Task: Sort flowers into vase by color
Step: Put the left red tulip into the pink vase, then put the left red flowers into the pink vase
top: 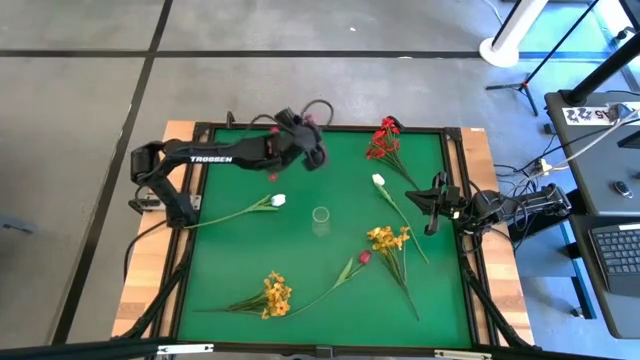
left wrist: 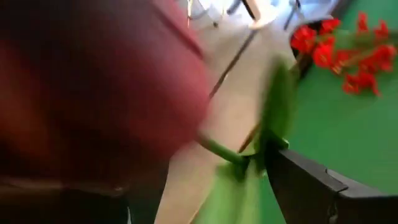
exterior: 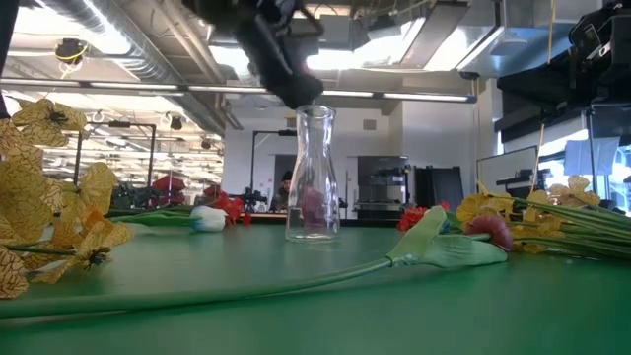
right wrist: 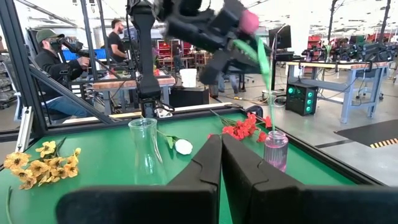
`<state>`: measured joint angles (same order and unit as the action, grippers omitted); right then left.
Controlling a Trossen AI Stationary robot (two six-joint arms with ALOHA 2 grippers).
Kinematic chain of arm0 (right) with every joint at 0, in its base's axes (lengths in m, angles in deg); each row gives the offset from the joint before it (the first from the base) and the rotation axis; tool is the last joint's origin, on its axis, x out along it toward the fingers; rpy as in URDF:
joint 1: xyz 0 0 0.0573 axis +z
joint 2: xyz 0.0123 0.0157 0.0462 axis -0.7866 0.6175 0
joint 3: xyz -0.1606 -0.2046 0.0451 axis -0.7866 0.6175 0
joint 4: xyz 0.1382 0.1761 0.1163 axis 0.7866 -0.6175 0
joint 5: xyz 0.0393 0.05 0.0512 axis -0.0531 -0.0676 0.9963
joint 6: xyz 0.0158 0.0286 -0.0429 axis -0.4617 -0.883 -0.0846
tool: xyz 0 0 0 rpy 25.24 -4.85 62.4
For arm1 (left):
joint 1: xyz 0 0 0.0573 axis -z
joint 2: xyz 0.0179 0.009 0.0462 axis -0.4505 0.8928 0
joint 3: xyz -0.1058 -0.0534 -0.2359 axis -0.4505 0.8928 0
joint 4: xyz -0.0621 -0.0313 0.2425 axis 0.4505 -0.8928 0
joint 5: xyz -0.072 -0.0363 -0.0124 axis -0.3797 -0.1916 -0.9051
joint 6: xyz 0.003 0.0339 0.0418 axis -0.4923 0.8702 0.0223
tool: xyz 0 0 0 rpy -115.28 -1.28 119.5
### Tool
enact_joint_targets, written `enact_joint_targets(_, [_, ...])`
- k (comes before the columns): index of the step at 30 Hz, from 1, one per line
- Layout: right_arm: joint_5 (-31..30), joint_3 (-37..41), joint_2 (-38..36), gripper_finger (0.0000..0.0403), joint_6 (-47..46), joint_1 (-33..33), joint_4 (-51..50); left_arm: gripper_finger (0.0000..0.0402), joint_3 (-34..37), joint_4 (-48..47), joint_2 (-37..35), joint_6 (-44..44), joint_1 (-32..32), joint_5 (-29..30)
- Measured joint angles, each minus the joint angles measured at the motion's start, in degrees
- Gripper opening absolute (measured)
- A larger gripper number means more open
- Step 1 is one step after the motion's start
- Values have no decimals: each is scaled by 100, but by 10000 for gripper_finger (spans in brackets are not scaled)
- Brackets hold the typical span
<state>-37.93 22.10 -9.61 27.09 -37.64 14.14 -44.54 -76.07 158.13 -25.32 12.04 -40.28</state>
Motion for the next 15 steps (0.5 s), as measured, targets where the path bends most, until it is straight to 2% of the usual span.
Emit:
enact_joint_targets(5, [2, 0, 2, 14, -2, 1, 0, 257, -323, -1045, -279, -380, 296, 117])
enact_joint_targets(9, [-1, 0, 2, 14, -1, 1, -68, 257, -323, -1532, -642, -710, 546, 850])
enact_joint_targets(15, [0, 0, 7, 14, 0, 1, -196, 256, -323, -1497, -1163, -772, 798, 966])
